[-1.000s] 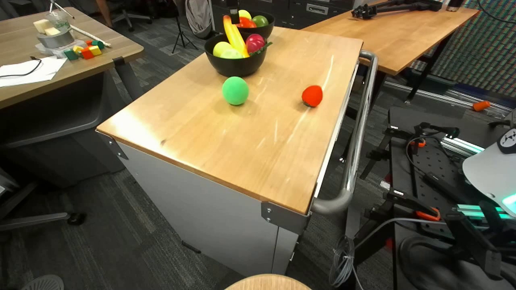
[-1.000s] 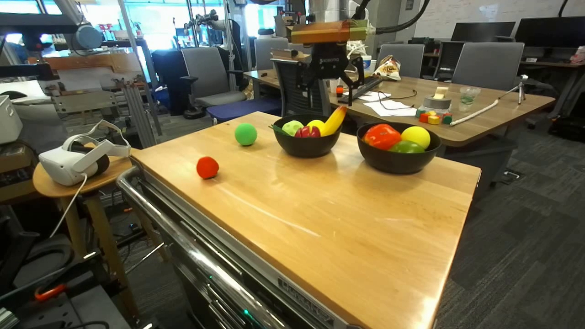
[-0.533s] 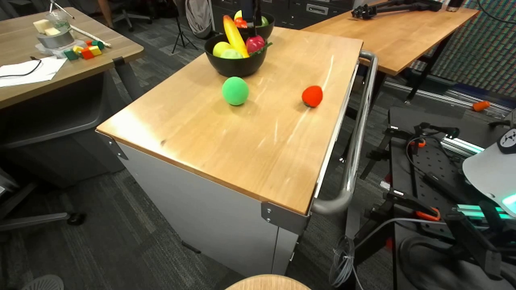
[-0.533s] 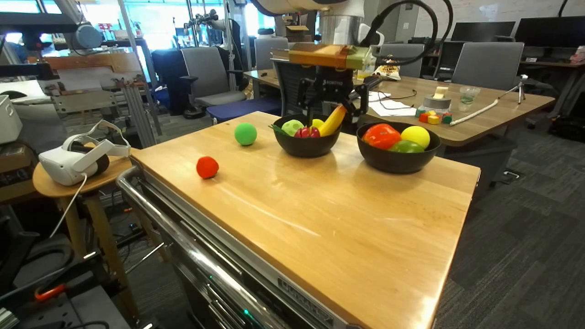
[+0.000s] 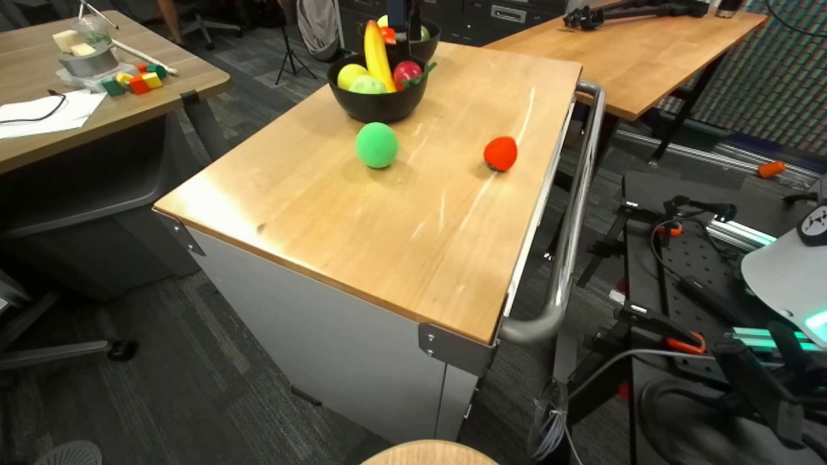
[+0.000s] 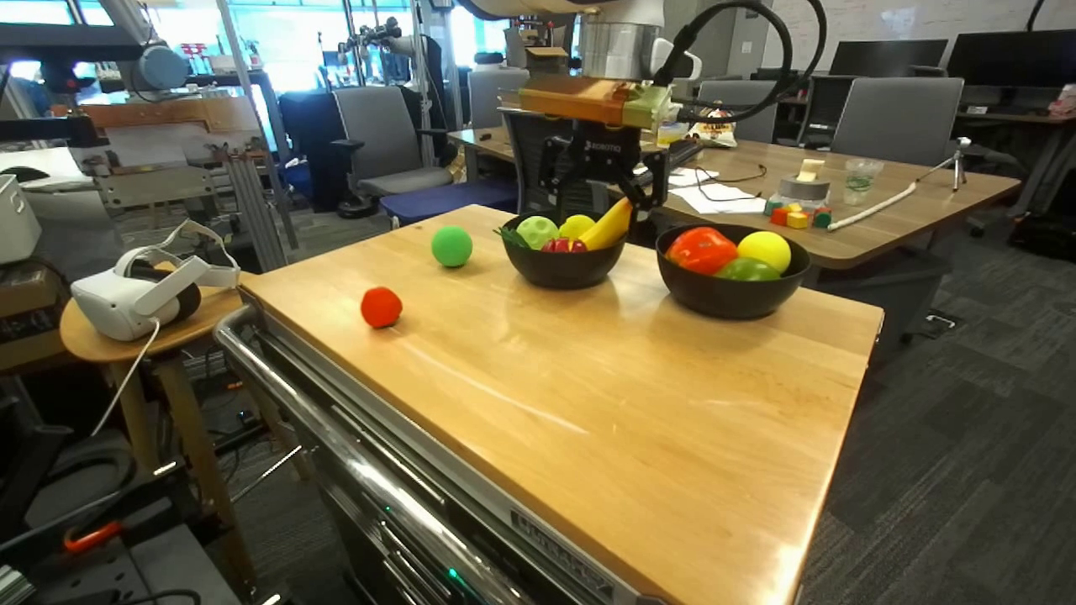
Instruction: Divide the fruits between the black bowls
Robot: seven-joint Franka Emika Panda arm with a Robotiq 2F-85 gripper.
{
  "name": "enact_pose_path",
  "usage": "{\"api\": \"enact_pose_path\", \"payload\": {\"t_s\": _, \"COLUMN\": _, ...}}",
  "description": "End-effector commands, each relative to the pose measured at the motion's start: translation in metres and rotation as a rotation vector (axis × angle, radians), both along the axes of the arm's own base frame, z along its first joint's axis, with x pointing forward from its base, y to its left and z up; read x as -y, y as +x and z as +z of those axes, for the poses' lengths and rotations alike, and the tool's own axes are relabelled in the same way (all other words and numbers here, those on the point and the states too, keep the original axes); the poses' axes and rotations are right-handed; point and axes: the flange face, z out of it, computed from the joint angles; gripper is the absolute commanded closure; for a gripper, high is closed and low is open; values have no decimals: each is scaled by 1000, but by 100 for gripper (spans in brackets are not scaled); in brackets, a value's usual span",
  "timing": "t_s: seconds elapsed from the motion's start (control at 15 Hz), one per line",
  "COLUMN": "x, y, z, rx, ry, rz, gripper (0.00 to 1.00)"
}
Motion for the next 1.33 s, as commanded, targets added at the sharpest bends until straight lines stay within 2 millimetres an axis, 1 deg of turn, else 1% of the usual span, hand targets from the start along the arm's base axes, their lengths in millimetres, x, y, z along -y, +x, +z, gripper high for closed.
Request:
{"api": "enact_pose_path", "payload": {"t_s": 0.0, "x": -34, "y": -30, "z": 53, "rx": 147, "ry": 72, "rz": 25, "gripper": 0}}
{"api": "enact_pose_path", "payload": {"t_s": 0.13, "x": -50, "y": -43, "z": 69, "rx": 250, "ry": 63, "rz": 42, "gripper": 0}}
{"api": "enact_pose_path", "payload": {"t_s": 0.27, "x": -63, "y": -62, "z": 80, "rx": 321, "ry": 46, "rz": 52, "gripper": 0}}
{"api": "enact_pose_path", "payload": {"t_s": 0.47, "x": -80, "y": -97, "z": 86, "rx": 403, "ry": 18, "rz": 38, "gripper": 0}}
{"api": "enact_pose_path", "payload": {"t_s": 0.73, "x": -98, "y": -153, "z": 77, "rx": 477, "ry": 27, "rz": 5, "gripper": 0}}
{"api": "enact_pose_path", "payload": {"t_s": 0.8, "x": -101, "y": -172, "z": 71, "rx": 460, "ry": 27, "rz": 6, "gripper": 0}}
{"api": "enact_pose_path", "payload": {"t_s": 0.87, "x": -103, "y": -194, "z": 60, "rx": 402, "ry": 40, "rz": 54, "gripper": 0}}
{"api": "enact_pose_path", "payload": {"t_s": 0.93, "x": -100, "y": -149, "z": 62, "rx": 407, "ry": 14, "rz": 36, "gripper": 0}}
{"api": "enact_pose_path", "payload": {"t_s": 1.07, "x": -103, "y": -177, "z": 53, "rx": 383, "ry": 18, "rz": 44, "gripper": 0}}
{"api": "enact_pose_path", "payload": {"t_s": 1.13, "x": -103, "y": -185, "z": 52, "rx": 381, "ry": 18, "rz": 44, "gripper": 0}}
{"api": "enact_pose_path", "payload": {"t_s": 1.2, "x": -103, "y": -188, "z": 53, "rx": 383, "ry": 18, "rz": 45, "gripper": 0}}
{"api": "enact_pose_path", "payload": {"t_s": 1.27, "x": -108, "y": -180, "z": 47, "rx": 360, "ry": 23, "rz": 57, "gripper": 0}}
